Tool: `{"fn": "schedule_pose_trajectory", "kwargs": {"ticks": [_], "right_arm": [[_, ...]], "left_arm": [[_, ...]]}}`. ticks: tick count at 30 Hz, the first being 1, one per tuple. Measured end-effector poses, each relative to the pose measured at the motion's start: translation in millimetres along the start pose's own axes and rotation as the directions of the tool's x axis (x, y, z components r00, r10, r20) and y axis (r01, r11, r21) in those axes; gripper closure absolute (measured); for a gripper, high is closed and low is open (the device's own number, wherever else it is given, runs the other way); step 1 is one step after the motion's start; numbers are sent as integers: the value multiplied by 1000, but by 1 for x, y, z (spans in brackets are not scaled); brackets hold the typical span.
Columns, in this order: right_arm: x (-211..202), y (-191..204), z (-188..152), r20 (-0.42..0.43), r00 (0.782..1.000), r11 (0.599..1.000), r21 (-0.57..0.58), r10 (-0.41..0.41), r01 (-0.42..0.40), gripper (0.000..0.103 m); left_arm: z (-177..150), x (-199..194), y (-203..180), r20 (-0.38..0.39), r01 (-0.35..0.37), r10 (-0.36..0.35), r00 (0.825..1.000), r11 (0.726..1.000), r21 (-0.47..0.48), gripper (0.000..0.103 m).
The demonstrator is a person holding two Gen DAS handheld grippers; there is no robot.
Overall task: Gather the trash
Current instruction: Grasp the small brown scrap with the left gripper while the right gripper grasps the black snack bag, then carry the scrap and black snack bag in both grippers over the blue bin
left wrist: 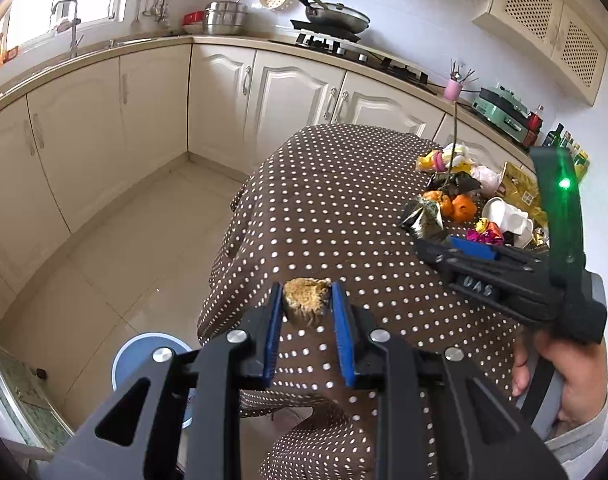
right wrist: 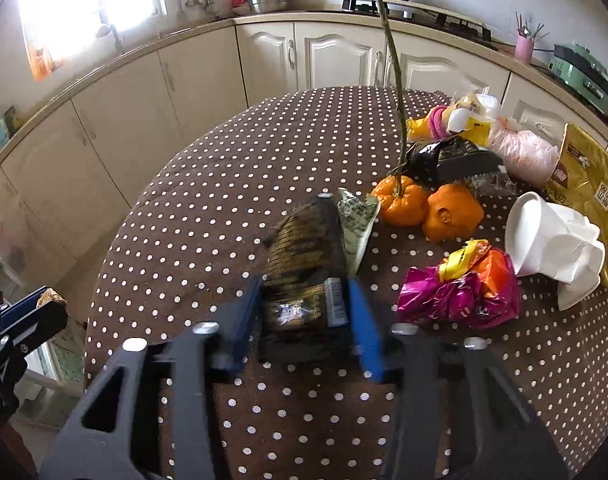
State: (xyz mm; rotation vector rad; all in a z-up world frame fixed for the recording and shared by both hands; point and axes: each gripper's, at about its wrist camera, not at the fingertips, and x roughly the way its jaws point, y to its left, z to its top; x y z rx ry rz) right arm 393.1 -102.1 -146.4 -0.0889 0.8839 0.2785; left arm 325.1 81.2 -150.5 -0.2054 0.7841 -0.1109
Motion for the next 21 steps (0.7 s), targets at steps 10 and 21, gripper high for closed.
{"fn": "schedule_pose_trajectory", "kwargs": {"ticks": [10,21], "right_arm": [[-51,27,-24,115,991,997,-27,75,-72,70],[-52,154,-33,75,949,933,-220,306,-284,69]], "left_arm": [[-12,-20,23,28,26,-25,999,999,-42,79],[-47,-49,101,31,-72,78,996,983,-167,79]]}}
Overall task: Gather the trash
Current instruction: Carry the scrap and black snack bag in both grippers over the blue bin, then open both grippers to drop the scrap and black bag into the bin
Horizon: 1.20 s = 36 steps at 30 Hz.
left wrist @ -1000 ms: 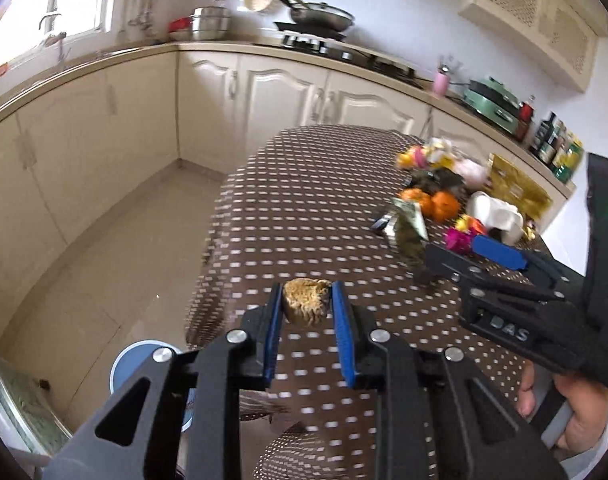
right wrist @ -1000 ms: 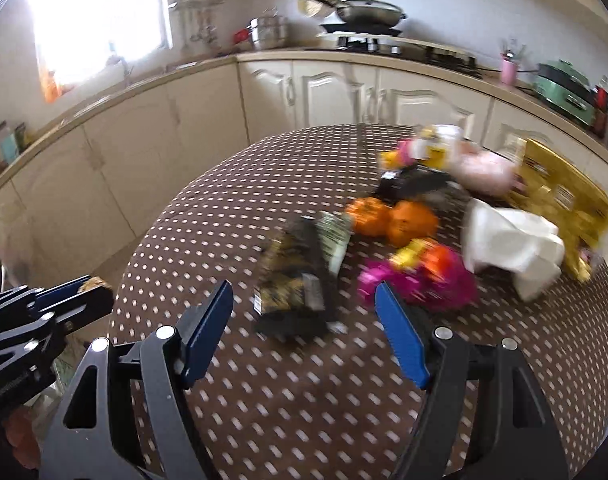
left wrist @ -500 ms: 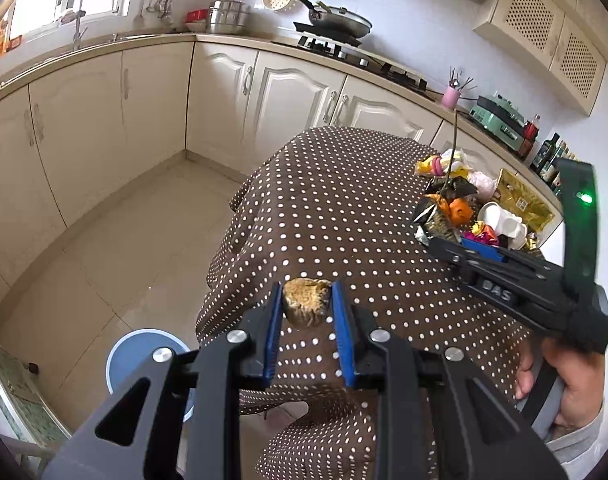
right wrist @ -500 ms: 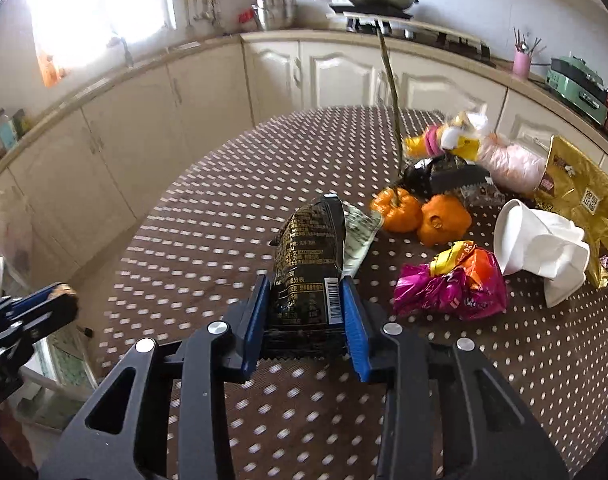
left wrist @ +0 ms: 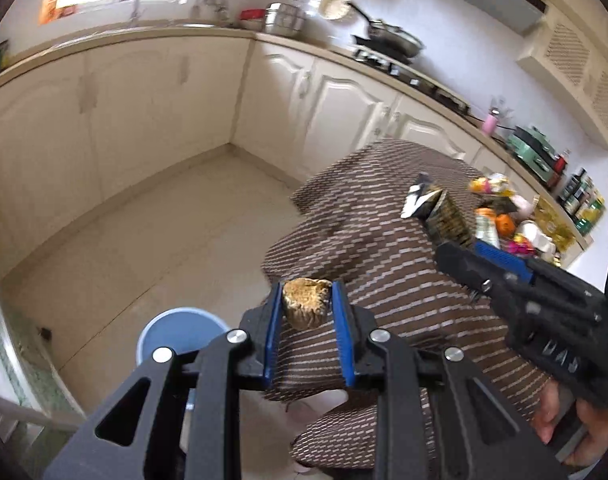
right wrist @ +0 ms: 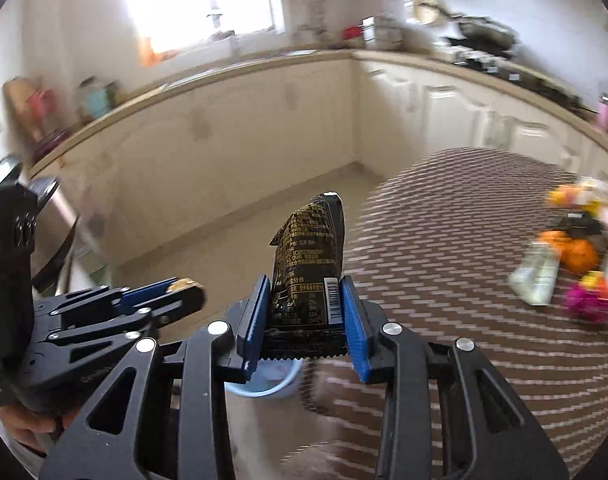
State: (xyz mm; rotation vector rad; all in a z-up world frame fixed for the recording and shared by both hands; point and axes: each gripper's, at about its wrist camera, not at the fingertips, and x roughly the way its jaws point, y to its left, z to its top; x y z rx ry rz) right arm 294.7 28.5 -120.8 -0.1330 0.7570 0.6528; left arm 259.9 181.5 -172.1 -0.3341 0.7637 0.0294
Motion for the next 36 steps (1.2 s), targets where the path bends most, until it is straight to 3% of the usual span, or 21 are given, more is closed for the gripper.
{"fn": "schedule_pose_trajectory", "kwargs": {"ticks": [4,9,19,25,26,28,30,36], "right_arm": [[47,36,-11,-87,993,996,-29,81,-84,69],[106,68,-36,-207,972,991,-38,115,-125,69],[183,72,-64,-330,941,996,-34,70,-86,69],[207,68,-66,-348,936,997,-12,63,-71,69],[210,68,-66,-351,934,997,-9,63,-71,69],[214,67,-67,-356,932,997,-6,64,-71,69],[218,69,-67,-363,930,997,-6,66,-73,69],[227,72,-71,-384,920,996,-6,75,-84,69]], "left_arm": [[-15,4,44,-39,-63,61,997,996,-60,79],[-42,25,97,-123,-127,110,986,982,-143,79],[-57,95,141,-236,-189,145,961,966,-174,79],[-41,125,148,-230,-194,149,962,963,-185,78],[-37,127,150,-216,-191,147,965,962,-198,76],[-34,129,152,-206,-195,152,967,958,-209,59],[-33,129,154,-196,-201,160,967,957,-209,53],[-44,127,166,-216,-217,168,962,949,-229,50]]}}
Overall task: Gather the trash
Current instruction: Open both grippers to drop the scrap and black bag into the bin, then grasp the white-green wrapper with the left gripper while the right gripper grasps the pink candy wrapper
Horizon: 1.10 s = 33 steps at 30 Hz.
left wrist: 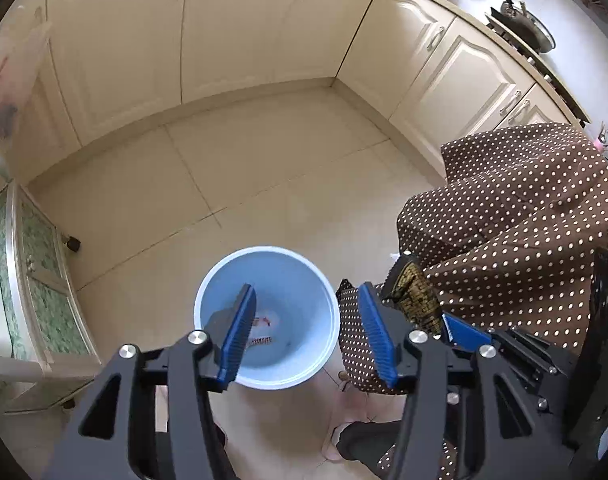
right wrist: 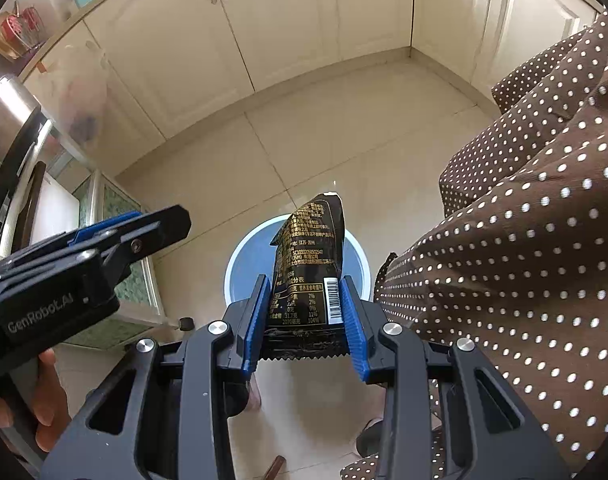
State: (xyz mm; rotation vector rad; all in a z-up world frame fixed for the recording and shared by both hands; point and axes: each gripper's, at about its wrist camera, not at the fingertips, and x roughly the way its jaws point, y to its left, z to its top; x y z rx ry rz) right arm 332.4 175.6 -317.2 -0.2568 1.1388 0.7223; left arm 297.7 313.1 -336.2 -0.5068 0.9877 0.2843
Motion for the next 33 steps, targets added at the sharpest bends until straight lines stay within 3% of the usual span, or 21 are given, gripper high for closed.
{"fn": "schedule_pose_trajectory", "kwargs": {"ticks": [10,22,28,33], "right_arm": [[11,12,7,-10,1000,1000,-18,16,-16,69],[-5,31,43,99,995,999,-47,20,-16,62],[-30,28,37,134,991,998,-58,-12,20,61],[-78,17,24,207,976,996,-48,-63,74,61]], "left_arm": [[-11,-6,22,-6,-17,17,1000,999,-37,50],[3,-34,35,56,-28,32,998,997,-69,50],[3,-50,25,73,-10,14,997,998,-54,50],[3,-75,1,110,18,-17,994,1000,-15,50]]}}
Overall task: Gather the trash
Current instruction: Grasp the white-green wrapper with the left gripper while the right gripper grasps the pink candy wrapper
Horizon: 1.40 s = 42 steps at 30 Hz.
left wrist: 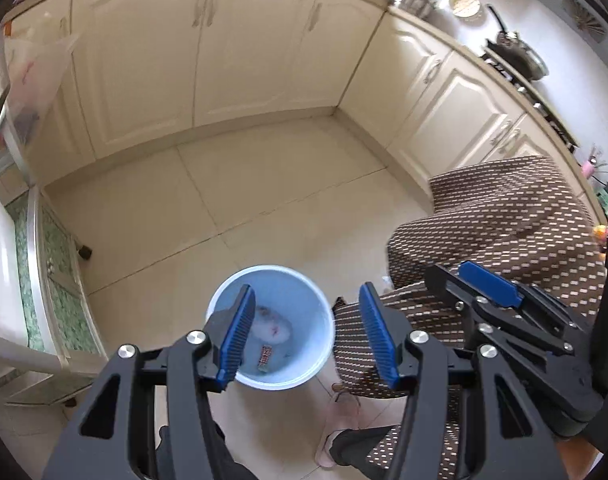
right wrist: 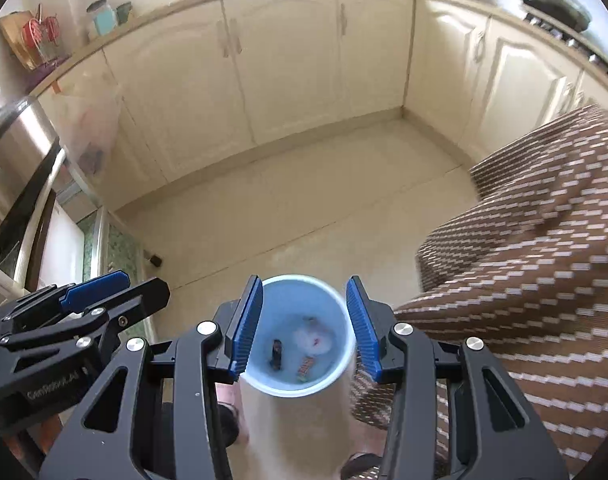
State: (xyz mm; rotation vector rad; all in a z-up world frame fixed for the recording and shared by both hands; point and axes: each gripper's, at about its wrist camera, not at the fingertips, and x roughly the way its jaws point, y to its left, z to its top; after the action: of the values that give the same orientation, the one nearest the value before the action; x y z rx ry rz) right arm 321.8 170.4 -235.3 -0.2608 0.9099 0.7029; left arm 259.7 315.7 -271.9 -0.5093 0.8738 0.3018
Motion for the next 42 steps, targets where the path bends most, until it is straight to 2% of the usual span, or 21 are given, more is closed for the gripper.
{"fn": "schedule_pose_trajectory", "kwargs": {"ticks": [6,12,16,20,25,29,35,42], "right_arm": [[-83,-29,-5,126,988,996,27,-85,83,57],[-174,-66,-19,258,951,985,80,-168,153,53],[-221,-106,-39,301,922,967,152,-244,206,52],[-255,-159,-65,305,893,933,246,-332,263,51],[-273,-221,-96,252,873,879,355,-418,318,48],[-271,-255,-114,203,871,843,420,-447,335,47],[-265,-285,-118,165,881,827,453,-443,331,42],[-259,-294,-112,165,888,830,459,-429,316,40]], "left_arm": [[0,-43,-58,62,68,-75,995,992,108,50],[-9,-88,-130,108,145,-174,979,960,238,43],[-21,-106,-186,95,195,-240,966,920,340,41],[-37,-109,-247,50,240,-290,956,866,438,41],[-57,-94,-315,-57,323,-342,938,803,501,41],[-66,-74,-357,-103,323,-321,942,775,543,41],[-61,-39,-399,-128,290,-266,956,763,578,41],[-47,-2,-422,-130,239,-202,971,772,589,41]]}}
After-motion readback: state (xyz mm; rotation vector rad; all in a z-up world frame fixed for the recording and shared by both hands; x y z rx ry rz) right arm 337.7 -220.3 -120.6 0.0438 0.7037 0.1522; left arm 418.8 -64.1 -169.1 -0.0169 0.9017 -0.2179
